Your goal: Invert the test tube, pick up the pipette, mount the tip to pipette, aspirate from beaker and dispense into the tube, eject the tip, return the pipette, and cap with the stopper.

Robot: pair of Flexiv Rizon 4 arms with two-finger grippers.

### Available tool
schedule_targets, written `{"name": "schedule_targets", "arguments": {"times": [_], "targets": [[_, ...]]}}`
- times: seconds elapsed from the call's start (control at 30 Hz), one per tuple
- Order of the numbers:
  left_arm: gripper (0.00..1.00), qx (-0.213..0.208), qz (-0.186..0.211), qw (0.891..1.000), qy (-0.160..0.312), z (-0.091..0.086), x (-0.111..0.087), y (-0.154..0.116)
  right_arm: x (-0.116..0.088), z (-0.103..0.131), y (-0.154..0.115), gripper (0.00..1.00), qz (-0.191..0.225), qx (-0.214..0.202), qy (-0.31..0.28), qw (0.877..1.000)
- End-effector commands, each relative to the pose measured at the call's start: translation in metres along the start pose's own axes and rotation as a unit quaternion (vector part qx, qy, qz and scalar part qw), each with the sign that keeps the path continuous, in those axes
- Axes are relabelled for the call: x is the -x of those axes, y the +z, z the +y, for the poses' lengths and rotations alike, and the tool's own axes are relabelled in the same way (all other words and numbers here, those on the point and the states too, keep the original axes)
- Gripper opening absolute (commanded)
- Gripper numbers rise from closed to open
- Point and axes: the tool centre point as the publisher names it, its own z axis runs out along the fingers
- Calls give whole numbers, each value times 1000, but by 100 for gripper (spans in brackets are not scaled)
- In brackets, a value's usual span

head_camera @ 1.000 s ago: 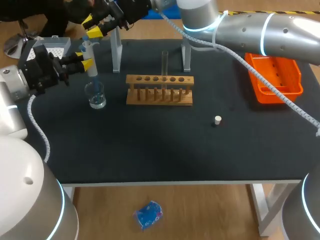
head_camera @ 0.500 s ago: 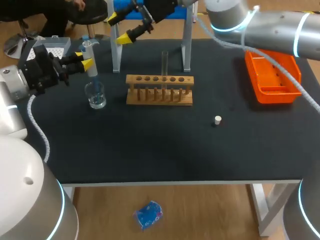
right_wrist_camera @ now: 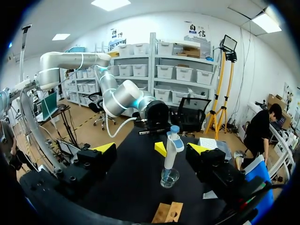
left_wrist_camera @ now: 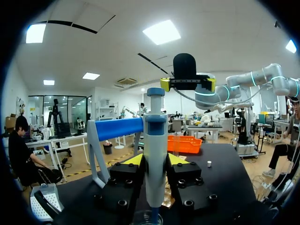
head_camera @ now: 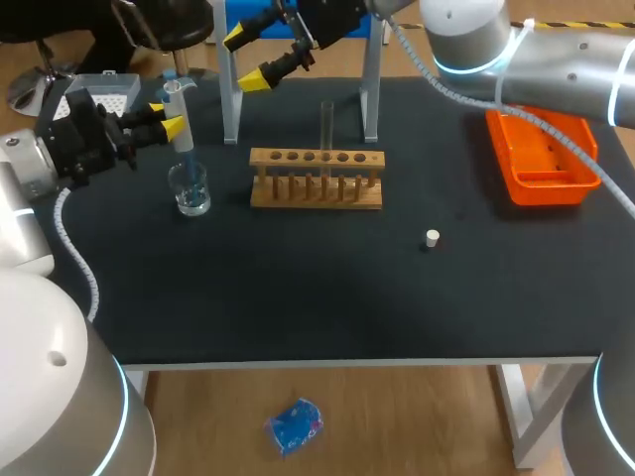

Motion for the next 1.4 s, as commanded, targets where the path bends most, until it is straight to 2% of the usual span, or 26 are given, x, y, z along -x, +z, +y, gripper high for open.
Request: {"name": "schedule_targets", "arguments": {"times": [0.03, 0.27, 0.4, 0.63, 0.7, 1.23, 1.4], "targets": [[0, -1, -1, 1000, 0, 0, 0, 0, -1, -13, -23, 100, 0, -4, -1, 1000], [0, -1, -1, 1000, 0, 0, 0, 0, -12, -36, -68, 100, -30, -26, -1, 999], [0, -1, -1, 1000, 0, 0, 0, 0, -19, -57, -84, 100, -56, -43, 2, 998], [0, -1, -1, 1000, 0, 0, 0, 0, -29, -91, -113, 100, -107, -50, 7, 993], [0, -1, -1, 1000, 0, 0, 0, 0, -32, -99, -120, 100, -111, -55, -2, 992], [0, -1, -1, 1000, 0, 0, 0, 0, -32, -99, -120, 100, -111, -55, -2, 992], [0, -1, -1, 1000, 0, 0, 0, 0, -31, -118, -125, 100, -108, -79, -22, 991]]}}
